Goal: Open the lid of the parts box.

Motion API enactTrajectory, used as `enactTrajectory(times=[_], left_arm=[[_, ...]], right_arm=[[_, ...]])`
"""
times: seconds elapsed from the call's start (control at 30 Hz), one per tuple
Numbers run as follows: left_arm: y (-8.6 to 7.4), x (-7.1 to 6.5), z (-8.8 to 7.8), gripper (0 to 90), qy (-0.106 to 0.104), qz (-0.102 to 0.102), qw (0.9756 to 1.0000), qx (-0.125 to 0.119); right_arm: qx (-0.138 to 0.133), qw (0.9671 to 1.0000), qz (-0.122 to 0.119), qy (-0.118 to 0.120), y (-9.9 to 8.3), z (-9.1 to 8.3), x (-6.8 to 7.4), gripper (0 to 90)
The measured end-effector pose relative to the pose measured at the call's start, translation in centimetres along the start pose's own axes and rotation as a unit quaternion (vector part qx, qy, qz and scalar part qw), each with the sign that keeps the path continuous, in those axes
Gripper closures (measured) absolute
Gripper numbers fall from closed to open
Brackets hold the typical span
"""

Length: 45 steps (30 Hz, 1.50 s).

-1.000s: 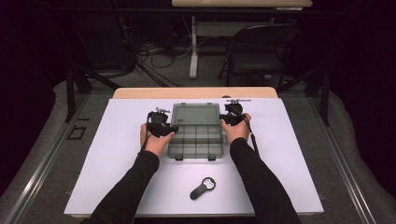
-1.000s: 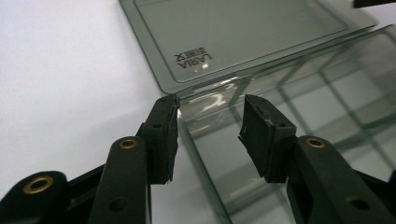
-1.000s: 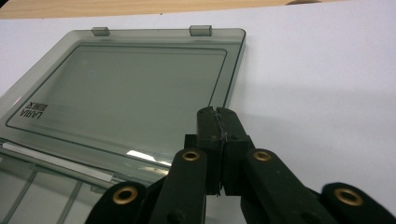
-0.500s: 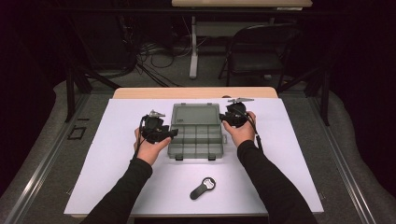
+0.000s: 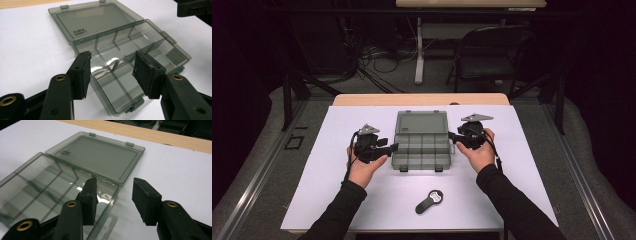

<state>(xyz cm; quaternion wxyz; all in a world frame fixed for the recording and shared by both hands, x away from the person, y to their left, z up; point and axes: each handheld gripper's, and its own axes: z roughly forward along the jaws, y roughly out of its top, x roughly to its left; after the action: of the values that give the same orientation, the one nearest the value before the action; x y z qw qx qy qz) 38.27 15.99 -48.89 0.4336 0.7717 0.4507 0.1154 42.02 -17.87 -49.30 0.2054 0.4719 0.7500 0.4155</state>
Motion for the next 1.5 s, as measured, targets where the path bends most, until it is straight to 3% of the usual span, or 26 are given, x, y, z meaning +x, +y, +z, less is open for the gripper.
enactTrajectory(times=[0.2, 0.47, 0.67, 0.97, 1.17, 1.5], left_arm=[[-0.6, -0.4, -1.1, 46.8, 0.002, 0.012, 0.9999, -0.011], [-1.4, -1.1, -2.1, 44.4, -0.010, 0.022, 0.9996, -0.016], [-2.0, -1.3, -2.5, 43.8, 0.000, 0.035, 0.9993, -0.008], [-2.5, -1.8, -2.9, 43.8, -0.002, 0.050, 0.9987, -0.009], [-2.8, -2.5, -3.0, 43.7, 0.005, 0.066, 0.9978, -0.003], [-3.2, -3.6, -3.2, 43.8, -0.009, 0.076, 0.9971, 0.004]], right_arm=[[-0.011, 0.9998, -0.016, -0.007, -1.3, -1.6, 0.9, 52.0], [-0.014, 0.9995, -0.026, 0.010, -3.3, -3.7, 2.1, 52.9], [-0.008, 0.9993, -0.036, 0.012, -5.2, -5.0, 2.7, 53.0], [-0.025, 0.9983, -0.043, 0.030, -7.0, -7.3, 3.5, 51.3], [-0.033, 0.9979, -0.048, 0.027, -7.3, -8.2, 3.6, 49.6], [-0.041, 0.9977, -0.049, 0.025, -7.9, -9.0, 3.3, 47.4]])
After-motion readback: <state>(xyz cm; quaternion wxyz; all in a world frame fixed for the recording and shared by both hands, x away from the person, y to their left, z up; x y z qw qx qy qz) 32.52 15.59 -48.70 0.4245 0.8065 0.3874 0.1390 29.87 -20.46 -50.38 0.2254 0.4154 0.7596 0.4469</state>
